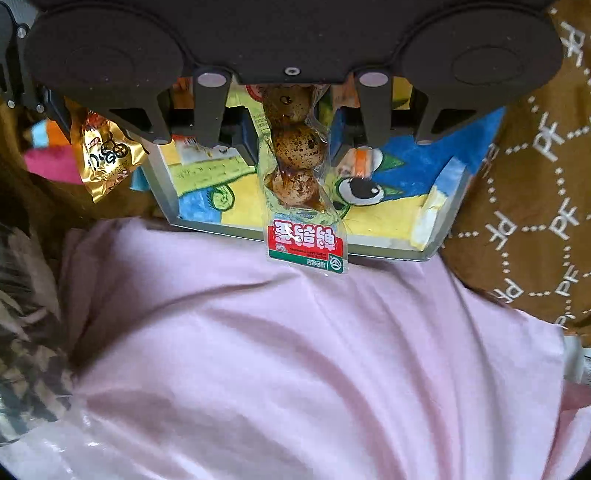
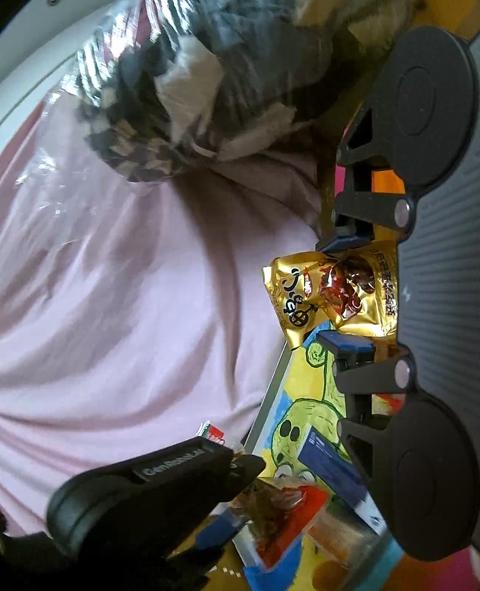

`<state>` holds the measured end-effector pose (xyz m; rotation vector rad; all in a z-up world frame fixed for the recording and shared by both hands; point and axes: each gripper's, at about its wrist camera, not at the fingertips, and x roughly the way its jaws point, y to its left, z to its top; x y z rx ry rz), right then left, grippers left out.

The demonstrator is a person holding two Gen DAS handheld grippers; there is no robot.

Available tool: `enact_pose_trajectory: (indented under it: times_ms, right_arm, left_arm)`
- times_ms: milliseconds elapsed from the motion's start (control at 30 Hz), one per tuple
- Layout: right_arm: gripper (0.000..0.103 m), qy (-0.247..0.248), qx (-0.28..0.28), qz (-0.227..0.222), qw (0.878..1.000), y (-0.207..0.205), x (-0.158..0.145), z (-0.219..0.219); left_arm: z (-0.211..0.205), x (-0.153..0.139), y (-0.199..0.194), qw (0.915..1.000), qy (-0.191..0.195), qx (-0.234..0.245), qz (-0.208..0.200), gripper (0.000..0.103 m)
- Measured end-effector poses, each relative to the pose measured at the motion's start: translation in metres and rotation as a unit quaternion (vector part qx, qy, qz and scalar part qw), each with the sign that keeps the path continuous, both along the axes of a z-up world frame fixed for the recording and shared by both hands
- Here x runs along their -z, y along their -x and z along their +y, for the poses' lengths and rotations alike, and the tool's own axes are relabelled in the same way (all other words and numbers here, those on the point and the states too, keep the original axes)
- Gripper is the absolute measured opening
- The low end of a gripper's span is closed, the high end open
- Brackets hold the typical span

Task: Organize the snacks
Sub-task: 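Lower the quail egg pack into the tray and open left tool while right tool releases the gold packet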

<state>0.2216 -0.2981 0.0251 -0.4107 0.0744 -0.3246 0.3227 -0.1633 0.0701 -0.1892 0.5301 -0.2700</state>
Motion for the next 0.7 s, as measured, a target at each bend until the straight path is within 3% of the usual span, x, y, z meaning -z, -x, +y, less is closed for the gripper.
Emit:
enact_pose_trajectory:
  times_ms: [333,700]
  right_arm:
    - [0.049,-0.062,-0.016,0.042,0.997,-0.041,0.007,-0.013]
    - [0.052,-0.096,-0.027,0.069,0.993,-0.048,0.013,-0.018]
  left_arm:
    - [-0.015,0.02,-0.039,0.9993,-0.023,0.003,0.03,0.041]
    - [-0.024,0.041,-0.048,0.998,-0.042,0.003,0.047,0.042]
